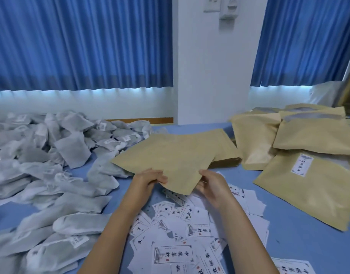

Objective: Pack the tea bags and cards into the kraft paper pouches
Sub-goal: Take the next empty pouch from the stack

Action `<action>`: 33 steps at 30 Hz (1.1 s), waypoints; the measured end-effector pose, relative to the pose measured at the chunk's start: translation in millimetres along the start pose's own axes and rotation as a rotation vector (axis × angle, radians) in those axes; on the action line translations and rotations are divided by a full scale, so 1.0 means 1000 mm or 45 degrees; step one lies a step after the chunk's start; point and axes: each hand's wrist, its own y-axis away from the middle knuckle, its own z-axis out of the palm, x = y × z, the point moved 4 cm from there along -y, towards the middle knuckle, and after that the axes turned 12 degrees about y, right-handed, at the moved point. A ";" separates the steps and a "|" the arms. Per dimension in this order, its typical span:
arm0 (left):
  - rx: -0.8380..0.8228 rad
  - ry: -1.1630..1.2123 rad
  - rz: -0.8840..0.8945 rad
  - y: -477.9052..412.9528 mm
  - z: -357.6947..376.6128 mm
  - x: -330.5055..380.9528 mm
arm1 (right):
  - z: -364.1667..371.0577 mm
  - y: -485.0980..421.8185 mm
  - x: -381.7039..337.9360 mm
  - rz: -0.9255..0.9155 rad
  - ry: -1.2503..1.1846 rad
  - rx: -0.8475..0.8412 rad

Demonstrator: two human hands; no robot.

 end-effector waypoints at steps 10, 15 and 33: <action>-0.240 -0.114 0.047 0.007 0.038 0.047 | 0.026 0.021 0.019 -0.055 0.095 -0.168; -0.204 0.065 -0.087 0.007 0.027 0.042 | 0.027 0.023 0.016 -0.010 0.084 -0.379; -0.296 -0.400 -0.132 0.009 0.032 0.044 | 0.035 0.027 0.016 -0.144 0.596 -0.283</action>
